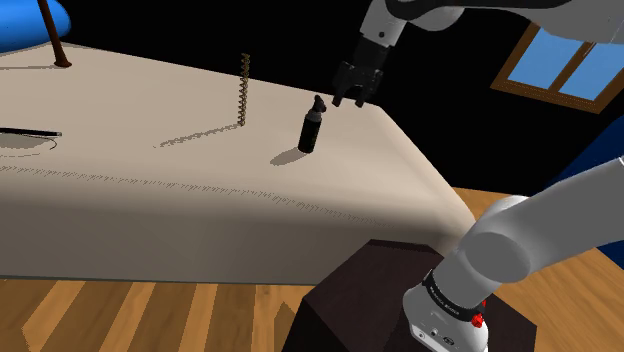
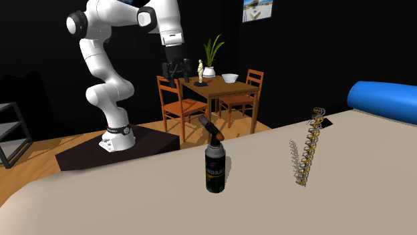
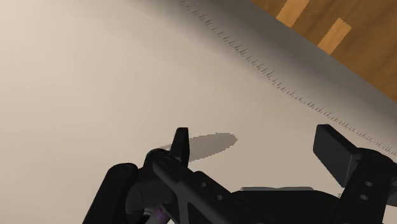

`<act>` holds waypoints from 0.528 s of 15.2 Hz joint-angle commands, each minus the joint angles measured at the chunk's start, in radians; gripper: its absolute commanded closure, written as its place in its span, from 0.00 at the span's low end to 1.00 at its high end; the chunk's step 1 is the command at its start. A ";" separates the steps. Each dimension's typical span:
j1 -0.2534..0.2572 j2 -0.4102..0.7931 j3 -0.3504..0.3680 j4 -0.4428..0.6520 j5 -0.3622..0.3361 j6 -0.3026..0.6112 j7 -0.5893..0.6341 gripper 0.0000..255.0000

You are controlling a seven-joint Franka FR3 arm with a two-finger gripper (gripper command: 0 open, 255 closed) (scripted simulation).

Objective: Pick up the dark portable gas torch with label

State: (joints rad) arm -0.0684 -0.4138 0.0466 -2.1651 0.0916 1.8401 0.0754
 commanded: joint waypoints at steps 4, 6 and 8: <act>-0.039 0.186 0.007 0.130 -0.033 0.059 0.112 0.00; -0.051 0.257 0.005 0.189 -0.048 0.072 0.157 0.00; -0.062 0.329 0.001 0.251 -0.063 0.081 0.200 0.00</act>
State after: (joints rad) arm -0.1219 -0.1199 0.0530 -1.9422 0.0368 1.9142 0.2575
